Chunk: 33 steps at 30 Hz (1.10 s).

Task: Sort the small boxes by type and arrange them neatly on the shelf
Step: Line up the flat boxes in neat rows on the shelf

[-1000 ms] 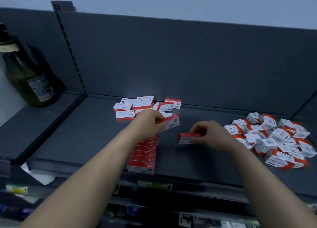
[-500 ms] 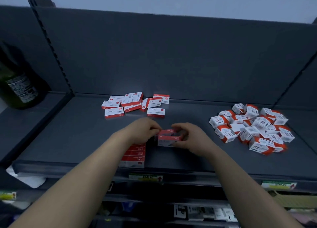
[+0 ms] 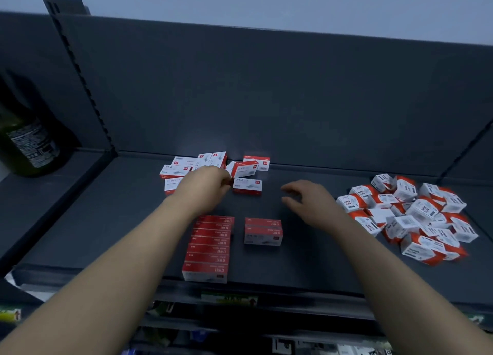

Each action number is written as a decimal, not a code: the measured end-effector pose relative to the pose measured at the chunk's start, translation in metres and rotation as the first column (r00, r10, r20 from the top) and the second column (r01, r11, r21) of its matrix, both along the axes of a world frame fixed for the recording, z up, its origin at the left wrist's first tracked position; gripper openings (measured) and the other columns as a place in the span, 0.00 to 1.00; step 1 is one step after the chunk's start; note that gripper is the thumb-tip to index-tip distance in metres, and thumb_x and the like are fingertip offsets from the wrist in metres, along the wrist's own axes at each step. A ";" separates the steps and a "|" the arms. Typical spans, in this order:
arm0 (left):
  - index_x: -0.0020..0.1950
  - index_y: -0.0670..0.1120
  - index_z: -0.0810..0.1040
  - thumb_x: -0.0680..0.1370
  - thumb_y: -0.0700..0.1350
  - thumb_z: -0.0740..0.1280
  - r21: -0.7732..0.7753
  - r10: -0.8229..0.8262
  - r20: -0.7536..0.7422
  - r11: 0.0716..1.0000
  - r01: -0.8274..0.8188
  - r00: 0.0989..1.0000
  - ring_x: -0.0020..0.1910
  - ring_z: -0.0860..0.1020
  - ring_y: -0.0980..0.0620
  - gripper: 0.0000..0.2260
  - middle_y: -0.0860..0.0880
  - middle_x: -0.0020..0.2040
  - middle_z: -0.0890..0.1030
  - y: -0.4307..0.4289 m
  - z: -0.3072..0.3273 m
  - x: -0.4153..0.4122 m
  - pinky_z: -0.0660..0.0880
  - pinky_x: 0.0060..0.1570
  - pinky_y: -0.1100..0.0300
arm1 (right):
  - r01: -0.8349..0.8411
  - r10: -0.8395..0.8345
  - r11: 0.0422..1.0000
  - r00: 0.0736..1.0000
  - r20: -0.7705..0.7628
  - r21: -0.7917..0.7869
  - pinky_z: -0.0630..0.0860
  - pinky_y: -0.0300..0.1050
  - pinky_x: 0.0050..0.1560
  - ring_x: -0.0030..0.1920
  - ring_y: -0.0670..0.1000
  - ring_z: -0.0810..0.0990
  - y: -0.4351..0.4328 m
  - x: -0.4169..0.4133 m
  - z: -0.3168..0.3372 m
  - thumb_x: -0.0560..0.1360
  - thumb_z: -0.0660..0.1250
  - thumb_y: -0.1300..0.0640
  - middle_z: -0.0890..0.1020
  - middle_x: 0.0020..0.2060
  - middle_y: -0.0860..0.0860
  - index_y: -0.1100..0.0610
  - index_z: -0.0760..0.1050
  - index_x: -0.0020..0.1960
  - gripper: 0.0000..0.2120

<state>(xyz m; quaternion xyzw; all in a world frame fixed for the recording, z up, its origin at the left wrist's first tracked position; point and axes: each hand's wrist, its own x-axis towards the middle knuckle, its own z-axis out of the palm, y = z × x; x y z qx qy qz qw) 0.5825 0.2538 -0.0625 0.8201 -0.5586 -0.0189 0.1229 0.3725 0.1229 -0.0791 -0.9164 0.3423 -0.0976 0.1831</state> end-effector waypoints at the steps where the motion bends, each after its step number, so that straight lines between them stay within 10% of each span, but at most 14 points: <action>1: 0.55 0.50 0.80 0.77 0.46 0.61 0.010 0.031 0.026 0.999 -0.031 0.999 0.52 0.78 0.45 0.10 0.48 0.53 0.81 -0.003 -0.001 0.007 0.76 0.49 0.52 | -0.015 0.014 1.000 1.000 -0.025 -0.017 0.69 0.44 0.65 0.64 0.49 0.73 -0.005 0.008 -0.001 0.78 0.64 0.51 0.76 0.64 0.48 0.53 0.73 0.67 0.18; 11: 0.48 0.45 0.75 0.80 0.49 0.57 0.056 0.247 -0.082 0.968 -0.243 0.965 0.51 0.75 0.41 0.10 0.43 0.51 0.77 -0.034 -0.021 0.063 0.67 0.42 0.55 | -0.106 0.117 0.992 0.980 -0.159 0.074 0.71 0.49 0.62 0.62 0.53 0.72 -0.026 0.077 -0.016 0.78 0.64 0.49 0.73 0.63 0.53 0.54 0.71 0.68 0.20; 21: 0.78 0.51 0.53 0.81 0.53 0.58 0.191 0.126 -0.241 0.978 -0.080 0.962 0.75 0.54 0.43 0.27 0.50 0.77 0.57 -0.055 -0.013 0.069 0.54 0.73 0.48 | -0.014 0.009 0.945 1.000 0.019 0.328 0.77 0.43 0.46 0.45 0.46 0.78 -0.040 0.062 -0.016 0.67 0.77 0.58 0.78 0.47 0.46 0.47 0.72 0.48 0.17; 33: 0.68 0.53 0.67 0.79 0.58 0.56 0.281 0.104 -0.053 0.956 -0.085 0.993 0.68 0.60 0.42 0.20 0.47 0.71 0.63 -0.064 -0.013 0.058 0.59 0.66 0.47 | -0.122 0.044 0.881 0.983 0.178 0.458 0.77 0.34 0.45 0.41 0.44 0.80 -0.031 0.023 -0.006 0.71 0.72 0.68 0.83 0.42 0.51 0.55 0.78 0.44 0.09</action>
